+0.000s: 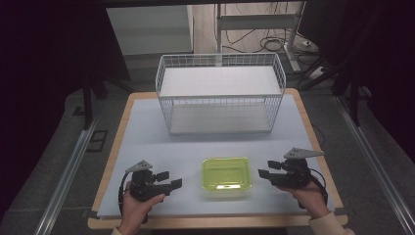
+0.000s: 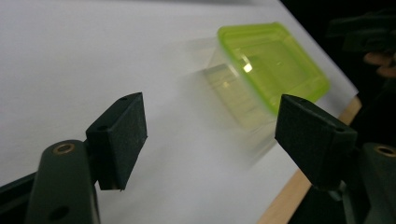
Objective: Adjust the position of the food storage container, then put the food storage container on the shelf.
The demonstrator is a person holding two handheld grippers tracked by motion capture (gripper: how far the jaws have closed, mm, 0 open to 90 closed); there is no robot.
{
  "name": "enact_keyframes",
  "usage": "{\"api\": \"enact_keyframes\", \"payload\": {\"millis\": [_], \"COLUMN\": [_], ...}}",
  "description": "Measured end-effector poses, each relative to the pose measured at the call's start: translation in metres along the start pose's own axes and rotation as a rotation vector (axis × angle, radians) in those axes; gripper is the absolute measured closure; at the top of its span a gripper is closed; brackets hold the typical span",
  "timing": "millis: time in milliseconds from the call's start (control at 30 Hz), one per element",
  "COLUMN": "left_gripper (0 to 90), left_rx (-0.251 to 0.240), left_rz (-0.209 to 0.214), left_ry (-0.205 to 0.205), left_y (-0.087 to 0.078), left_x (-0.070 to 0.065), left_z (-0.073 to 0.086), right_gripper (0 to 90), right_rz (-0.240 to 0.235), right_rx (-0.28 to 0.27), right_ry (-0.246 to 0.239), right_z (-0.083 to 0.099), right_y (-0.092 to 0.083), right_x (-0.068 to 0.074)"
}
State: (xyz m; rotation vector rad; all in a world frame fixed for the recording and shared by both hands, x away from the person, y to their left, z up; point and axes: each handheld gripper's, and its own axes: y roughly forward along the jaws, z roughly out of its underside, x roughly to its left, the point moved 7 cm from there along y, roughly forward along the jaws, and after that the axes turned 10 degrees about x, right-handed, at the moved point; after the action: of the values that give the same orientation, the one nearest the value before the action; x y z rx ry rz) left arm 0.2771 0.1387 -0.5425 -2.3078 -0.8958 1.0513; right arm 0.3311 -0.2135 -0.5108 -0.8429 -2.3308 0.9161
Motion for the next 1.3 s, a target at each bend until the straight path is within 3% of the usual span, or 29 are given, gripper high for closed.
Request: {"api": "enact_keyframes", "payload": {"millis": [133, 167, 233, 367, 633, 1000, 1300], "left_gripper": [24.1, 24.2, 24.2, 24.9, 25.4, 25.8, 28.9], "left_rx": [-0.013, -0.012, -0.004, 0.023, 0.043, 0.086, 0.107], "left_rz": [0.036, 0.042, 0.045, 0.046, 0.086, 0.138, 0.150], "left_ry": [-0.027, -0.029, -0.035, -0.042, -0.079, -0.120, -0.138], "left_y": [0.000, 0.001, 0.002, 0.006, 0.013, 0.033, 0.048], "left_x": [-0.003, -0.005, -0.008, -0.012, -0.013, -0.018, -0.021], "left_z": [-0.008, -0.009, -0.011, -0.011, -0.013, -0.020, -0.026], "right_gripper": [35.5, 33.7, 33.5, 34.0, 34.1, 34.6, 39.2], "right_rz": [-0.009, -0.037, -0.041, -0.080, -0.120, -0.151, -0.177], "right_rx": [-0.003, 0.003, 0.003, 0.012, 0.026, 0.044, 0.072], "right_ry": [-0.003, 0.005, 0.015, 0.060, 0.080, 0.126, 0.189], "right_z": [-0.001, -0.001, -0.001, -0.002, -0.002, -0.006, -0.004], "right_y": [0.000, 0.000, 0.000, 0.000, 0.013, 0.025, 0.037], "right_x": [0.001, 0.003, 0.003, 0.004, 0.008, 0.011, 0.008]}}
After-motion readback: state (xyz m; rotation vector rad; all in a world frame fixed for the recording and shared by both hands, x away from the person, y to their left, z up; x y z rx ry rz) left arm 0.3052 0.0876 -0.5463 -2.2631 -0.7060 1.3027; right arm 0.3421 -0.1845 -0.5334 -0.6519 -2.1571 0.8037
